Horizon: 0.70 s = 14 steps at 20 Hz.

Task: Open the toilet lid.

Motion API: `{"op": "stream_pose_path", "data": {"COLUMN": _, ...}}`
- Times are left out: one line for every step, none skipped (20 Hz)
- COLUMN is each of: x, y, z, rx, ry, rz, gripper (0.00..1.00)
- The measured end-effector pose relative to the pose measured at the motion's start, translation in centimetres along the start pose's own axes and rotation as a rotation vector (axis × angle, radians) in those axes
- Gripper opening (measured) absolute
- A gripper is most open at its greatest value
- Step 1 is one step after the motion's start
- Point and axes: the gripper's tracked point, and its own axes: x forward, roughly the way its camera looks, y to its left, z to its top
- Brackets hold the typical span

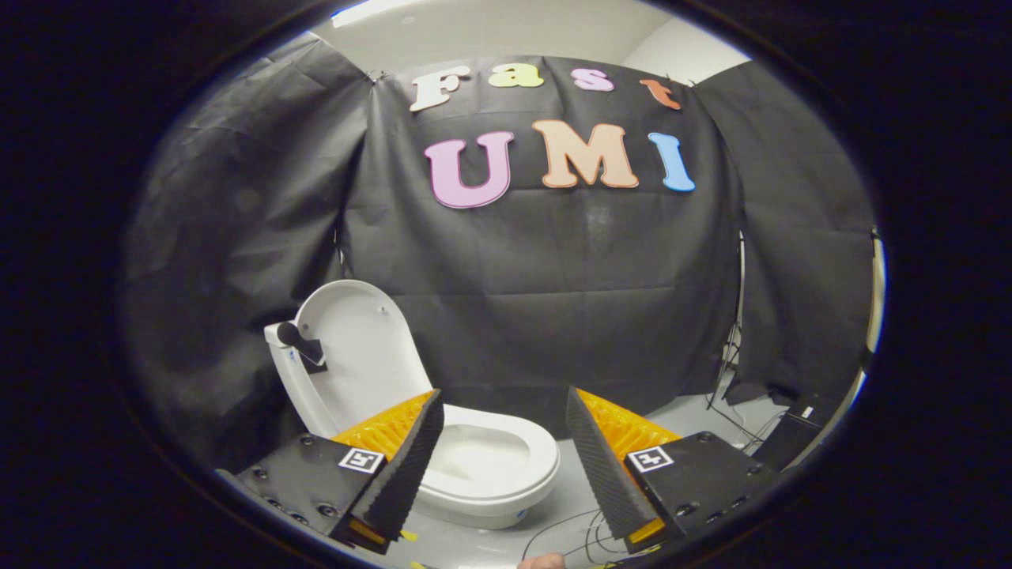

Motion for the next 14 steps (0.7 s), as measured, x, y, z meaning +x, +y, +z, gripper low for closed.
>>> {"op": "stream_pose_path", "data": {"x": 0.1, "y": 0.4, "z": -0.2, "rx": 0.006, "ry": 0.003, "rz": 0.007, "gripper": 0.96}}
{"op": "stream_pose_path", "data": {"x": 0.5, "y": 0.7, "z": -0.6, "rx": 0.008, "ry": 0.009, "rz": 0.006, "gripper": 0.96}}
{"op": "stream_pose_path", "data": {"x": 0.6, "y": 0.8, "z": -0.7, "rx": 0.008, "ry": 0.011, "rz": 0.001, "gripper": 0.96}}
{"op": "stream_pose_path", "data": {"x": 0.9, "y": 1.0, "z": -0.8, "rx": 0.008, "ry": 0.012, "rz": -0.006, "gripper": 0.96}}
{"op": "stream_pose_path", "data": {"x": 1.1, "y": 1.1, "z": -0.9, "rx": 0.008, "ry": 0.015, "rz": -0.01, "gripper": 0.96}}
{"op": "stream_pose_path", "data": {"x": 1.4, "y": 1.4, "z": -1.0, "rx": 0.003, "ry": 0.016, "rz": -0.012, "gripper": 0.96}}
{"op": "stream_pose_path", "data": {"x": 1.6, "y": 1.5, "z": -1.0, "rx": -0.002, "ry": 0.018, "rz": -0.012, "gripper": 0.96}}
{"op": "stream_pose_path", "data": {"x": 1.8, "y": 1.9, "z": -1.2, "rx": -0.009, "ry": 0.019, "rz": -0.011, "gripper": 0.96}}
{"op": "stream_pose_path", "data": {"x": 2.0, "y": 2.1, "z": -1.2, "rx": -0.019, "ry": 0.02, "rz": -0.01, "gripper": 0.96}}
{"op": "stream_pose_path", "data": {"x": 2.1, "y": 2.4, "z": -1.3, "rx": -0.027, "ry": 0.019, "rz": -0.009, "gripper": 0.96}}
{"op": "stream_pose_path", "data": {"x": 2.1, "y": 2.6, "z": -1.3, "rx": -0.028, "ry": 0.017, "rz": -0.009, "gripper": 0.96}}
{"op": "stream_pose_path", "data": {"x": 2.2, "y": 2.8, "z": -1.4, "rx": -0.029, "ry": 0.018, "rz": -0.009, "gripper": 0.96}}
{"op": "stream_pose_path", "data": {"x": 2.2, "y": 3.0, "z": -1.6, "rx": -0.029, "ry": 0.02, "rz": -0.007, "gripper": 0.96}}
{"op": "stream_pose_path", "data": {"x": 2.3, "y": 3.2, "z": -1.6, "rx": -0.03, "ry": 0.02, "rz": -0.006, "gripper": 0.96}}
